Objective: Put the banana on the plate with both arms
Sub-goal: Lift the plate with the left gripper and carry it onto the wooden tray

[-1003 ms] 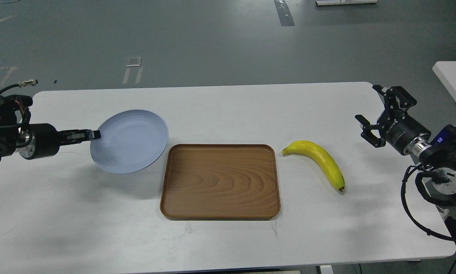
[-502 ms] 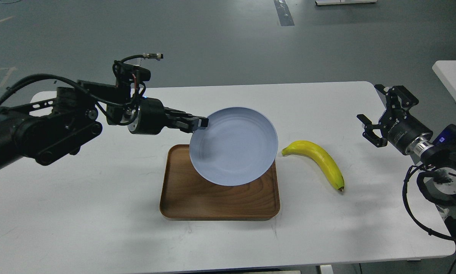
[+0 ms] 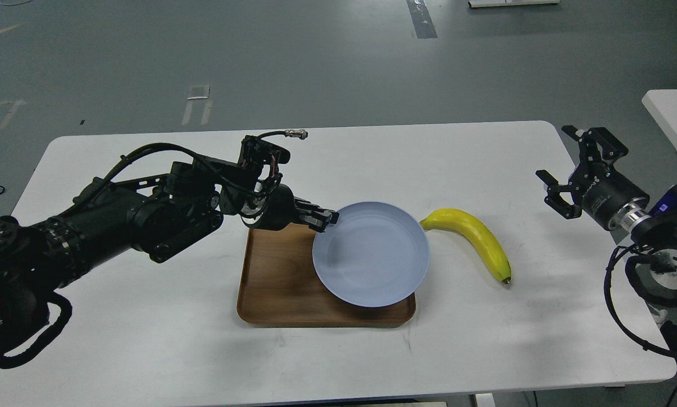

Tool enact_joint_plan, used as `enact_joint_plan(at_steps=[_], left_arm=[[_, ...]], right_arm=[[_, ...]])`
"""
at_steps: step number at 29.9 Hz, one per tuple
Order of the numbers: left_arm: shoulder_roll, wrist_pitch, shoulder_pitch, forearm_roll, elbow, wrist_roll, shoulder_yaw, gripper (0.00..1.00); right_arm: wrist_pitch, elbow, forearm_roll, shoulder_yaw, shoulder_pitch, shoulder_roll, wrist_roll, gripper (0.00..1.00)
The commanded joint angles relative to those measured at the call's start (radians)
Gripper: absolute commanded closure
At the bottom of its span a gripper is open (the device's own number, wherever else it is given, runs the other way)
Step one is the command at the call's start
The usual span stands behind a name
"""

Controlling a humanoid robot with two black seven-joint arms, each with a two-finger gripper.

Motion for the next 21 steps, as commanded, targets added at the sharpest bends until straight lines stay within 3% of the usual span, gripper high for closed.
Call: enact_joint_plan(at_steps=[1, 21], left_arm=[[-0.003, 0.008, 0.02, 0.0, 0.025, 0.001, 0.003, 1.0], [-0.008, 0.008, 0.021, 0.003, 0.043, -0.001, 0.072, 1.0]], right_arm=[[0.0, 0.0, 0.0, 0.0, -0.002, 0.0, 0.0, 0.0], [0.0, 0.003, 0.0, 0.0, -0.002, 0.0, 0.0, 0.0]])
